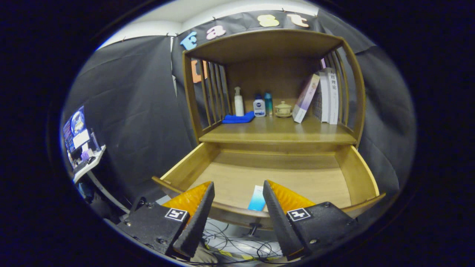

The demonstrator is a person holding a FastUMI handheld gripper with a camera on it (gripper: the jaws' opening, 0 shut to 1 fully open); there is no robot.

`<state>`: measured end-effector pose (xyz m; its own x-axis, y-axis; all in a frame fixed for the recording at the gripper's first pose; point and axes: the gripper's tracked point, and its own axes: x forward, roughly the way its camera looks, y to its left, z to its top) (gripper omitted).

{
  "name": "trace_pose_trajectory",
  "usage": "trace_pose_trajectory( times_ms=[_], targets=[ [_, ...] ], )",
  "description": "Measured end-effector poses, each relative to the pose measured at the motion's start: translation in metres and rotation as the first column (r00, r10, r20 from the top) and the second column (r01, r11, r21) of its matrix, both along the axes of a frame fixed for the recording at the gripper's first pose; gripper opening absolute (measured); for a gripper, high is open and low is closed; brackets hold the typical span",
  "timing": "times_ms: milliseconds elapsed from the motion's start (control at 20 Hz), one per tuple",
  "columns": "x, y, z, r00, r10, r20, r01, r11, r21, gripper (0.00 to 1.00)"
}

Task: Pull open the drawer, take out the items inside it, and place them on the countertop above the cabinet.

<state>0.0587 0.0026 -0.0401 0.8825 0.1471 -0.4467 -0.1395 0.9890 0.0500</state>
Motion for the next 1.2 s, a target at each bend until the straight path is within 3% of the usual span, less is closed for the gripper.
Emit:
trace_pose_trajectory(
  times_ms=[200, 350, 550, 850, 1200],
  targets=[
    [0.030, 0.002, -0.007, 0.994, 0.019, -0.106, -0.026, 0.997, -0.067, 0.83],
    [0.040, 0.003, -0.030, 0.959, 0.014, -0.282, -0.025, 0.999, -0.034, 0.84],
    [0.056, -0.007, -0.053, 0.914, -0.008, -0.405, -0.026, 0.997, -0.079, 0.83],
    [0.071, -0.027, -0.092, 0.826, -0.110, -0.553, 0.055, 0.992, -0.116, 0.84],
    [0.073, -0.030, -0.130, 0.665, -0.139, -0.734, 0.075, 0.990, -0.119, 0.82]
  ],
)
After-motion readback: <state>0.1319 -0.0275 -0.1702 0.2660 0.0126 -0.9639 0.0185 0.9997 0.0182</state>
